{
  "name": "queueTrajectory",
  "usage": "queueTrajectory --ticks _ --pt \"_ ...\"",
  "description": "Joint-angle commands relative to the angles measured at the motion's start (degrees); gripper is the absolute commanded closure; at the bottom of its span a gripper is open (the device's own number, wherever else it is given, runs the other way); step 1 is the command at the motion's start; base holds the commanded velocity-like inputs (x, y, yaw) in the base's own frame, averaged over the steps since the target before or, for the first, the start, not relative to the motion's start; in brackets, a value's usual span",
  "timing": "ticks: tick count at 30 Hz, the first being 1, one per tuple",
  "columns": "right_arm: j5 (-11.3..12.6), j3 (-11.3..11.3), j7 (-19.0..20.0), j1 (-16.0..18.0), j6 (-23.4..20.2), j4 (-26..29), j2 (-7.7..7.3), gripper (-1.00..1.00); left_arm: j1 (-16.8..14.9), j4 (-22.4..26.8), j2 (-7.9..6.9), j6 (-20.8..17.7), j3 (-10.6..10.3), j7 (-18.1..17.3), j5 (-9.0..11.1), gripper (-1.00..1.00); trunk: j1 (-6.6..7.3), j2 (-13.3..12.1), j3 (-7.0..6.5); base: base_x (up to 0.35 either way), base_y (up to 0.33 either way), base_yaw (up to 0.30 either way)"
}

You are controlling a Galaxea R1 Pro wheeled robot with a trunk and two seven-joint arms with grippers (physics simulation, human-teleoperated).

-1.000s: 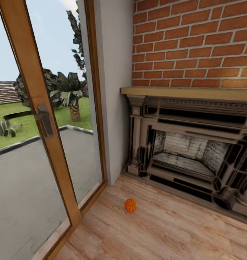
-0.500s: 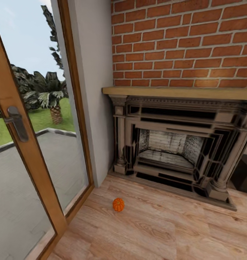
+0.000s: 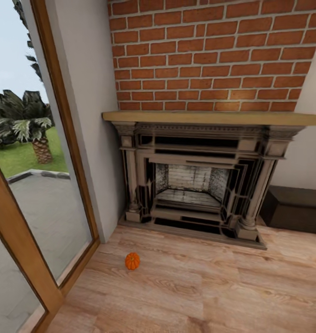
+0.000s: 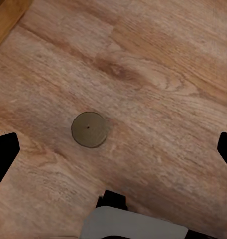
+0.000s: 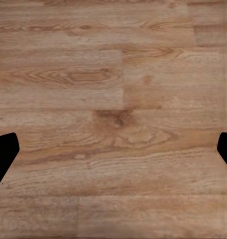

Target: Place each of the two pumpkins and all three candles from the living room inside a cabinet in the living room (use any cabinet), then make sure every cabinet is closed, and position the cauldron so it is next to a table in the living room.

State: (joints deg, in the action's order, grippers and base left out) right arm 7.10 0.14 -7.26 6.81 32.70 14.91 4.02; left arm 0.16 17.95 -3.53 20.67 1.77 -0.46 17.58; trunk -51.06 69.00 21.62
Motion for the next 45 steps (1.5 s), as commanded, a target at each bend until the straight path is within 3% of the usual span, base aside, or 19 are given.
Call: queueTrajectory --ticks 1,11,34,45 --pt "0.4 0.0 0.1 0.0 0.2 -0.1 0.02 -1.0 0.0 0.1 0.01 0.1 0.2 0.0 0.0 -1.0 0.02 0.0 0.06 -0.232 -0.23 -0.298" --pt "0.4 0.1 0.1 0.0 0.3 -0.1 0.09 -1.0 0.0 0.1 0.01 0.1 0.2 0.0 0.0 -1.0 0.02 0.0 0.06 -0.175 -0.238 -0.298" --pt "1.0 0.0 0.0 0.0 0.3 0.0 0.02 -1.0 0.0 0.1 0.01 0.2 0.2 0.0 0.0 -1.0 0.02 0.0 0.06 -0.002 -0.008 -0.298" --pt "1.0 0.0 0.0 0.0 0.3 0.0 0.02 -1.0 0.0 0.1 -0.04 0.1 0.1 0.1 0.0 -1.0 0.02 0.0 0.06 -0.043 -0.192 -0.298"
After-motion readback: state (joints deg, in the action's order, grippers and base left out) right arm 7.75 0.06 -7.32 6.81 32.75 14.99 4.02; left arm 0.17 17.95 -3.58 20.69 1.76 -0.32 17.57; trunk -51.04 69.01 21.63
